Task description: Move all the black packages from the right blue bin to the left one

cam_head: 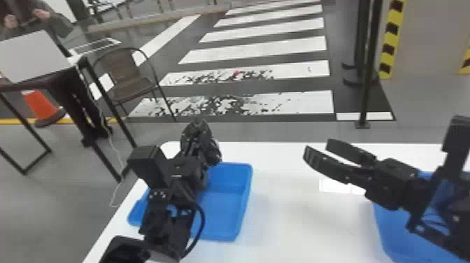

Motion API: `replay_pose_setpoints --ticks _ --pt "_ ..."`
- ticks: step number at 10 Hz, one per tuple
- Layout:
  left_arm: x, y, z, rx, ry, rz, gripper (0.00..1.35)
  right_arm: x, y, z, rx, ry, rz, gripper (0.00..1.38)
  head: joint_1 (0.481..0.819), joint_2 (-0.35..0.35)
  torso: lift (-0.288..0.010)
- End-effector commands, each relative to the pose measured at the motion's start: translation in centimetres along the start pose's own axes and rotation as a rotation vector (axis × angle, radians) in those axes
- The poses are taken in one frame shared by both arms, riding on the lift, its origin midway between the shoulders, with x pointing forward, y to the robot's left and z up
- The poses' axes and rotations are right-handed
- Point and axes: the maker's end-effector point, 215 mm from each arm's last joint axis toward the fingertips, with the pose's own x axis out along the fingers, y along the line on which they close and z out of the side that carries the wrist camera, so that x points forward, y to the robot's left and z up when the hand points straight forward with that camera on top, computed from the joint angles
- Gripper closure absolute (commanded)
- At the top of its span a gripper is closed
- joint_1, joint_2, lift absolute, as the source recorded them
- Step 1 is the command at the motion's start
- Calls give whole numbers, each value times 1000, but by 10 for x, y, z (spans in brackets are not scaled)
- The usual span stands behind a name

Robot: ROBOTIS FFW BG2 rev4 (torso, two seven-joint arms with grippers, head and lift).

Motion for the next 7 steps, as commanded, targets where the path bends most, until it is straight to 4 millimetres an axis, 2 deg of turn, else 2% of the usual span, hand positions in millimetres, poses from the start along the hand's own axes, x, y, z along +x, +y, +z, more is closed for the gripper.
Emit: replay_pose_setpoints --ticks 1,2,3,4,5,6,7 --pt "4 53 -18 180 -60 104 1219 -14 -25 4 2 -20 -61 116 616 339 -154" --pt "6 74 -29 275 -71 135 1219 -18 -36 1 10 -17 -81 113 625 350 -154" --pt "2 81 -48 238 -14 145 1144 -19 -41 1 12 -17 -93 113 626 350 -154" --pt "-5 79 -55 161 -7 143 628 -23 -51 -1 8 -12 -115 113 634 350 -154" --pt "-12 72 -47 91 -49 138 159 -32 -70 -2 9 -19 -171 113 648 350 -154" --pt "-19 62 -39 8 -90 126 70 -52 -97 1 -16 -48 -276 114 659 350 -154" --pt "-27 57 -30 -48 -131 122 130 -75 -114 1 -34 -54 -385 117 663 343 -154"
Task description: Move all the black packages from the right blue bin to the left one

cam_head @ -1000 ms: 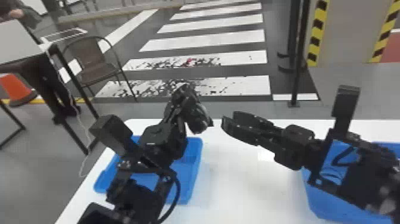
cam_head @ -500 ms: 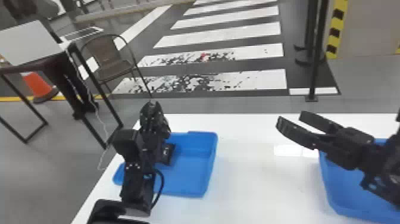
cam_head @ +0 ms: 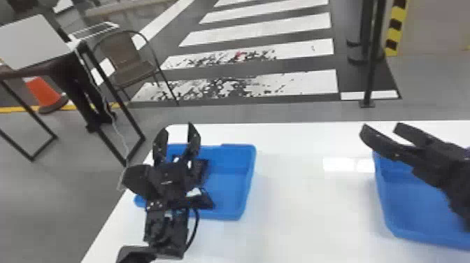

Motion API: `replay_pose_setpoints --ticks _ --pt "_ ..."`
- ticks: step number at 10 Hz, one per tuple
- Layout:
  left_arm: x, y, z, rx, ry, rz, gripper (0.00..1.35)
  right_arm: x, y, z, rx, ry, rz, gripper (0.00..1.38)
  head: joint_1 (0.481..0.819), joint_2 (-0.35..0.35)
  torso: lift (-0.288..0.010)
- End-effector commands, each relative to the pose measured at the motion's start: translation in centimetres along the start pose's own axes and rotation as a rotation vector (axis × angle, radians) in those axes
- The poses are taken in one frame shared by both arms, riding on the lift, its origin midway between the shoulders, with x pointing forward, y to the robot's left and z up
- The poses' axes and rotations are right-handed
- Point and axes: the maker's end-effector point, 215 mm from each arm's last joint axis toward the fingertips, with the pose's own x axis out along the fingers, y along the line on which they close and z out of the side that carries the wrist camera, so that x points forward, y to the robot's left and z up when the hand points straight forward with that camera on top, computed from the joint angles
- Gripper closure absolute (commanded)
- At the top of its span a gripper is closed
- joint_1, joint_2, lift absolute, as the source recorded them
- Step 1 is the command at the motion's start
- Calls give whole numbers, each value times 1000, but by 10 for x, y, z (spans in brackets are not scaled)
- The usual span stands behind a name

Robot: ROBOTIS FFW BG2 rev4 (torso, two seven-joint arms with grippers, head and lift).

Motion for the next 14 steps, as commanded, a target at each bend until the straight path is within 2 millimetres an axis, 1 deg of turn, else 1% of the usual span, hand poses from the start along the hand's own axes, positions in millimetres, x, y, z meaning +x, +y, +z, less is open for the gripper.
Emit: replay_pose_setpoints --ticks 1,2,3,4,5,6,7,8,11,12,14 --pt "-13 -5 17 -99 -38 0 122 -33 -21 -6 -9 7 -151 121 670 303 -154" --pt "-19 -9 29 -124 -52 -9 122 -64 -43 -4 -55 31 -303 117 681 264 -154" --pt "-24 -12 36 -132 -58 -22 130 -89 -67 -9 -96 101 -416 116 695 235 -154" --pt "-26 -16 39 -134 -55 -36 147 -108 -86 -25 -107 192 -500 111 695 198 -154" --pt "-25 -19 42 -143 -54 -46 151 -128 -99 -39 -115 283 -588 102 695 180 -154" --pt "-24 -29 40 -183 -26 -75 151 -146 -110 -49 -118 354 -651 98 695 149 -154" --pt "-24 -35 46 -202 -33 -90 151 -158 -120 -53 -111 396 -695 93 695 119 -154" --pt "-25 -40 51 -207 -45 -97 151 -166 -131 -61 -103 443 -724 88 695 94 -154" --pt "-27 -39 49 -206 -38 -97 151 -164 -162 -60 -101 484 -774 87 695 54 -154" --pt "-28 -39 47 -205 -33 -97 151 -161 -168 -62 -95 497 -777 85 695 44 -154" --pt "-28 -39 46 -201 -31 -99 151 -158 -176 -75 -64 542 -763 87 695 36 -154"
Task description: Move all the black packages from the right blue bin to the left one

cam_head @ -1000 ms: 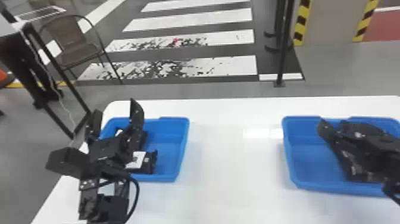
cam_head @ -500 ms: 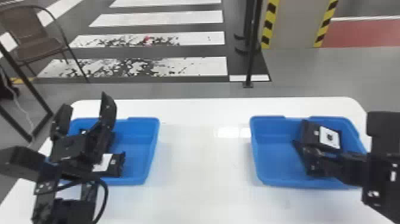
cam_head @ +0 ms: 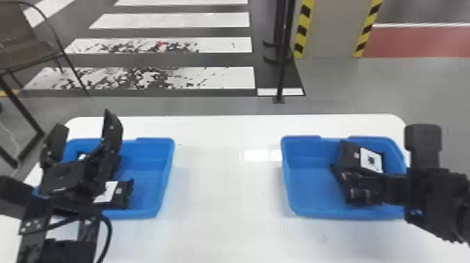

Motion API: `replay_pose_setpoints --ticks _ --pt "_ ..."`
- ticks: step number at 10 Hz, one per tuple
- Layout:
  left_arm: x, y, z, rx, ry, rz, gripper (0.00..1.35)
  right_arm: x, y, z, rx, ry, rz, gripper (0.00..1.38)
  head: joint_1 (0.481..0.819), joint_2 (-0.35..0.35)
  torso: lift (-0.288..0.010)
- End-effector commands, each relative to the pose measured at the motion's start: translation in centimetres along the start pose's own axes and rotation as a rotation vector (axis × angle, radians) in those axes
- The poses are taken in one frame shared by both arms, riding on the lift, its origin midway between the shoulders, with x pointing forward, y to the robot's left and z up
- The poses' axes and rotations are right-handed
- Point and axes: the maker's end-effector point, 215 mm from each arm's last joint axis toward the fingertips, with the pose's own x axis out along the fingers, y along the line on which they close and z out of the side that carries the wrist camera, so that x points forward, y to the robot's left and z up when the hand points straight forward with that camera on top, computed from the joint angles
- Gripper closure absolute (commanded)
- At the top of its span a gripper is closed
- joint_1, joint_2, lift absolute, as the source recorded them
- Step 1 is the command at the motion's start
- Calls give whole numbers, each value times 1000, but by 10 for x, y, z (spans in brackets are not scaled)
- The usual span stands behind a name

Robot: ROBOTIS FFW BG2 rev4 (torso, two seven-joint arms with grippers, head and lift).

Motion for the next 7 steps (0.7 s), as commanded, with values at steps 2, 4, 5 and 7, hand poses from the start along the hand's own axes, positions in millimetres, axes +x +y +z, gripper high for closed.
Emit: replay_pose_setpoints --ticks 2,4,5,7 --pt "1 0 1 0 -2 -3 151 13 5 -11 -5 45 10 87 695 36 -154" --pt "3 -4 2 -2 -5 -10 153 25 11 -16 -5 69 34 108 695 41 -154" --pt "2 -4 0 -2 0 -9 151 26 13 -18 -5 75 36 163 695 45 -154" --pt "2 -4 0 -2 0 -9 153 34 14 -22 7 102 62 532 695 47 -154"
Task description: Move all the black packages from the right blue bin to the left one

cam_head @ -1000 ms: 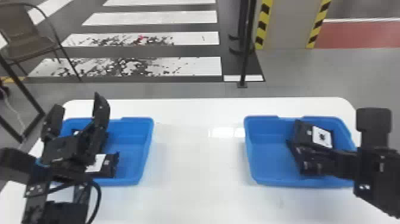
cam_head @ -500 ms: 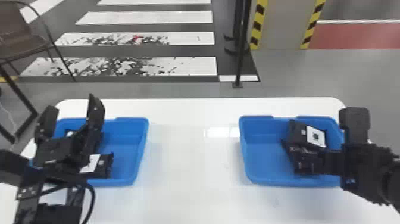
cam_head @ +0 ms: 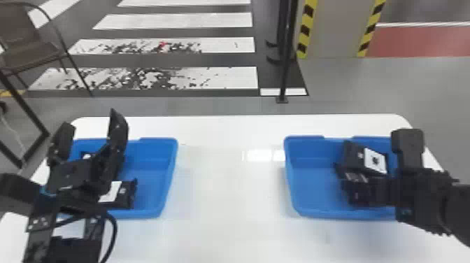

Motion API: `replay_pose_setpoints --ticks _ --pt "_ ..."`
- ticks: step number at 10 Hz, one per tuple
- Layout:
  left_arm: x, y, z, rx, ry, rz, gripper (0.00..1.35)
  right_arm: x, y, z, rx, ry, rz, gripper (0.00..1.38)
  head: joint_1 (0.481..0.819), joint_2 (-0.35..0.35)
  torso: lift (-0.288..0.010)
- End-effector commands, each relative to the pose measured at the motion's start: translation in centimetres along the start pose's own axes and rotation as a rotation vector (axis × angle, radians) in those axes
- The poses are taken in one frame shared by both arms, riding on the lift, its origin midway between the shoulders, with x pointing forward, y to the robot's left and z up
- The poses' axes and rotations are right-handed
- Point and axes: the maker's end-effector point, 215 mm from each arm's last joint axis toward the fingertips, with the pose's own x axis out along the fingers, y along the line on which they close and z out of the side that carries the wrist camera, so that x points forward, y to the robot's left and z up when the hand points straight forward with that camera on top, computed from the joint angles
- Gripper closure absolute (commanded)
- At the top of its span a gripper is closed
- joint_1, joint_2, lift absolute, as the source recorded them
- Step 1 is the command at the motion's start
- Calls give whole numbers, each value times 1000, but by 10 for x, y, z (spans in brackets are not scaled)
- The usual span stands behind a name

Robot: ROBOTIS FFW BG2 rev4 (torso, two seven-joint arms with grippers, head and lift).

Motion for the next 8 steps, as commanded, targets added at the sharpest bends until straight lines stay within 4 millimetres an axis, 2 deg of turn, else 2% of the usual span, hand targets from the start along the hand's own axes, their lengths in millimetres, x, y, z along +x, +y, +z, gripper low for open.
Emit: replay_pose_setpoints --ticks 1,2,4,5,8 --pt "0 0 0 0 0 1 153 2 1 -1 -11 21 4 1033 695 49 -154" --pt "-1 1 0 2 2 1 153 -2 5 0 -13 22 8 1115 695 51 -154" --pt "0 -1 1 -2 -4 -3 153 -10 15 0 -23 18 30 1118 695 54 -154" --pt "0 -2 3 -2 -9 -4 153 -19 29 1 -27 0 64 1119 695 59 -154" --pt "-2 -6 7 -1 -19 -12 148 -52 64 33 -59 -119 160 1119 695 97 -154"
